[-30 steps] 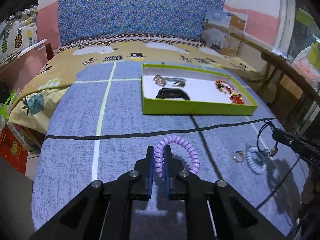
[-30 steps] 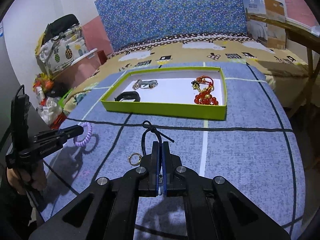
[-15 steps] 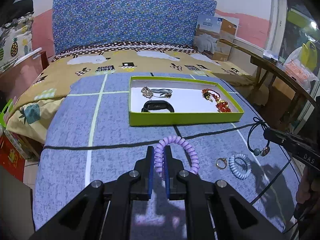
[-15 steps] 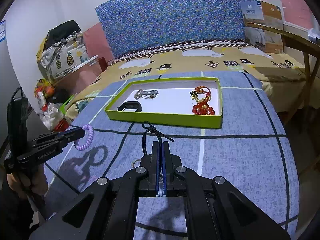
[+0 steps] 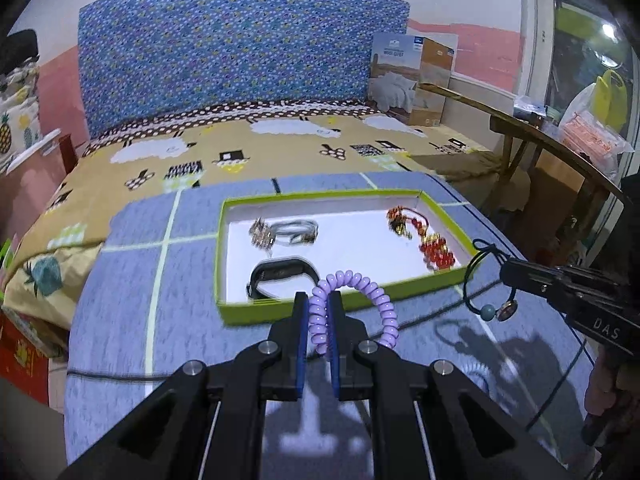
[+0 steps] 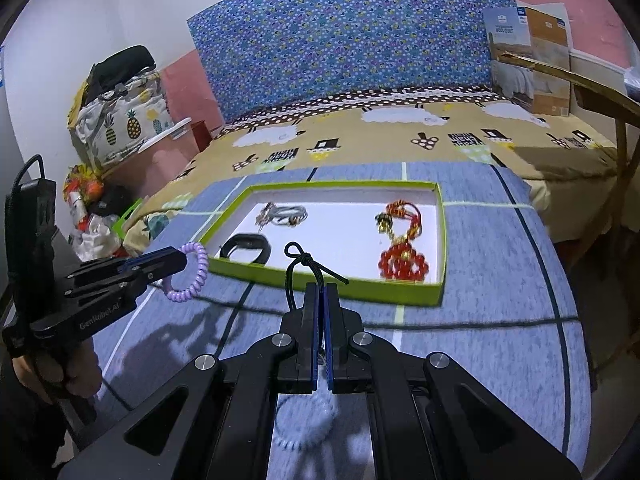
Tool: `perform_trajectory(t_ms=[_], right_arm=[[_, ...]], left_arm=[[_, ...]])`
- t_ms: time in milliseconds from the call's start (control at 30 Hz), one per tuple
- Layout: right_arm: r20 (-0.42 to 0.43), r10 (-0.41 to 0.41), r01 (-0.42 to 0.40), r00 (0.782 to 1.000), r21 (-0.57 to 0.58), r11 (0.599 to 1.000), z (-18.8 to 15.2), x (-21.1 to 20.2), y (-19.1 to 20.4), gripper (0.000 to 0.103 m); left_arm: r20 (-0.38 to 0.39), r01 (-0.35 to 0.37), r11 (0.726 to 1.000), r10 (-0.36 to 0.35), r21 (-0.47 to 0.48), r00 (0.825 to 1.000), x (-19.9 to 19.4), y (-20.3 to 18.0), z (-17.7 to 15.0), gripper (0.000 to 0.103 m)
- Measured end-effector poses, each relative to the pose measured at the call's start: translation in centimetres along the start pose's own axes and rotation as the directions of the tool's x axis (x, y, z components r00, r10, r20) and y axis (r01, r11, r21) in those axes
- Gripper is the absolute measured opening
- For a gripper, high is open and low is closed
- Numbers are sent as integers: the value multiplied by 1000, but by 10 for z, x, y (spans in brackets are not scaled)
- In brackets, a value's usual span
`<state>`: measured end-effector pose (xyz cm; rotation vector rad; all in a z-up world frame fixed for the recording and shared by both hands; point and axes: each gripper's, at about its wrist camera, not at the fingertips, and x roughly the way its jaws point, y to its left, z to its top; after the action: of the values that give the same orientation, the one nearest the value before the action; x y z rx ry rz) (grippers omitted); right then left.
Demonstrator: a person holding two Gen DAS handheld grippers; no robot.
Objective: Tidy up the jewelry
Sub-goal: 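Carry the purple coil and black hair tie into the green box and release both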
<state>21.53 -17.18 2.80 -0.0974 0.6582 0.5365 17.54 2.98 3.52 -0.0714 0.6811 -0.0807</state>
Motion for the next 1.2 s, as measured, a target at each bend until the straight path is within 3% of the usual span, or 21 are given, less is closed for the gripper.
perform_trajectory(t_ms=[433, 733, 1200], right_arm=[[-18, -22, 22, 1000, 12, 1000, 38, 49, -18, 2], [-86, -11, 17, 996, 62, 998, 35, 83, -33, 2], [-152, -36, 43, 988, 47, 998, 26, 99, -33, 2]], left_arm=[[4, -1, 999, 1, 35, 1000, 54, -5, 45, 9], [-74, 10, 999, -7, 41, 997, 91, -6, 41, 9], [-160, 5, 998, 4, 59, 987, 111, -12, 31, 10]])
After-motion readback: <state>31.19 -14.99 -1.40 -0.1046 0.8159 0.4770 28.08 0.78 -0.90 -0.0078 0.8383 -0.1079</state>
